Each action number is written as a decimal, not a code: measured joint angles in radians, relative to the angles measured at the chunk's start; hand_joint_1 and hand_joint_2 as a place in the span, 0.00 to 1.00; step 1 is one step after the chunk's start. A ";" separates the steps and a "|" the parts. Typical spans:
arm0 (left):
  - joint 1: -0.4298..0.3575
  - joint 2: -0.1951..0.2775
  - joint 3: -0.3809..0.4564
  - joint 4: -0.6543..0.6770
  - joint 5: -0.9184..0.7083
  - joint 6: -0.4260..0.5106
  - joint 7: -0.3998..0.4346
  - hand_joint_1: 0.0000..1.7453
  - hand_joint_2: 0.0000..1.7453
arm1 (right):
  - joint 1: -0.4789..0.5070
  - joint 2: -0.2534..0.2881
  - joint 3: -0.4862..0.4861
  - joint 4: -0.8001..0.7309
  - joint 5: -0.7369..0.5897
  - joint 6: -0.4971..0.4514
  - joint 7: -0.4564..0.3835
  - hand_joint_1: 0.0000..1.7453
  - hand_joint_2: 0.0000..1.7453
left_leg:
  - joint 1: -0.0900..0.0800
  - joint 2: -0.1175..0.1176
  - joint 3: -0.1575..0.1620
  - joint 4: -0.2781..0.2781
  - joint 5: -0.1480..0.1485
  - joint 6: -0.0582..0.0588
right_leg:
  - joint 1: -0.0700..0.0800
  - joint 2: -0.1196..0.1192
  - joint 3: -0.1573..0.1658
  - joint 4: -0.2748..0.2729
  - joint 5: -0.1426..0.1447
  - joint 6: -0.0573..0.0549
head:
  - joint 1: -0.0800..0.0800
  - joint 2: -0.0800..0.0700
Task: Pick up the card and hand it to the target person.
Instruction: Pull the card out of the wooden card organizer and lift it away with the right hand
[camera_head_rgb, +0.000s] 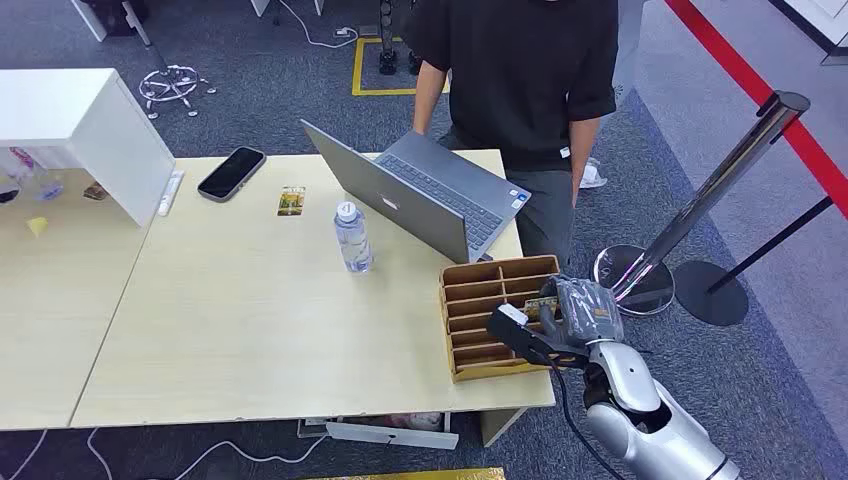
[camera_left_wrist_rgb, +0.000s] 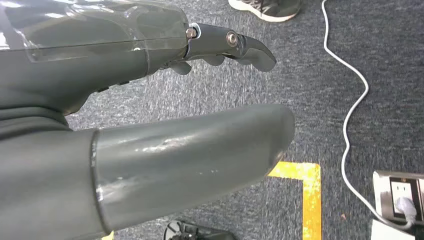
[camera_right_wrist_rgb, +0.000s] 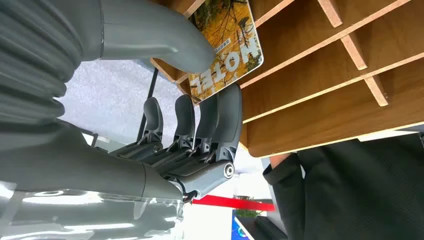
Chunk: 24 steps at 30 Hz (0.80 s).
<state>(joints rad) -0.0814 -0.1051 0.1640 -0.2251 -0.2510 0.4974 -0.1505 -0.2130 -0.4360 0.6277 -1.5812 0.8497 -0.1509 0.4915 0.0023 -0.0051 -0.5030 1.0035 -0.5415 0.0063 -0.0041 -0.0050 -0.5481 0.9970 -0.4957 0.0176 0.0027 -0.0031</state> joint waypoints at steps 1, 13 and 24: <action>0.000 -0.001 0.000 0.000 0.000 0.001 0.000 0.00 0.00 | 0.000 0.000 0.000 0.000 0.001 0.000 0.000 0.57 1.00 | 0.000 0.000 0.000 0.000 0.000 0.000 | 0.000 0.000 0.000 0.000 0.000 0.000 | 0.000 0.000; 0.000 -0.004 -0.016 0.000 0.006 0.004 0.000 0.00 0.00 | 0.000 -0.002 0.013 0.000 0.030 0.013 0.007 0.78 1.00 | 0.000 0.000 0.000 0.000 0.000 0.000 | 0.000 0.000 0.000 0.000 0.000 0.000 | 0.000 0.000; 0.000 -0.004 -0.023 0.000 0.009 0.005 0.001 0.00 0.00 | 0.000 -0.002 0.019 0.000 0.042 0.019 0.007 0.89 1.00 | 0.000 0.000 0.000 0.000 0.000 0.000 | 0.000 0.000 0.000 0.000 0.000 0.000 | 0.000 0.000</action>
<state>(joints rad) -0.0814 -0.1087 0.1411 -0.2251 -0.2422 0.5020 -0.1497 -0.2127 -0.4376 0.6468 -1.5812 0.8913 -0.1319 0.4986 0.0023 -0.0050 -0.5028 1.0035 -0.5415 0.0063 -0.0040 -0.0049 -0.5480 0.9970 -0.4957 0.0176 0.0027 -0.0031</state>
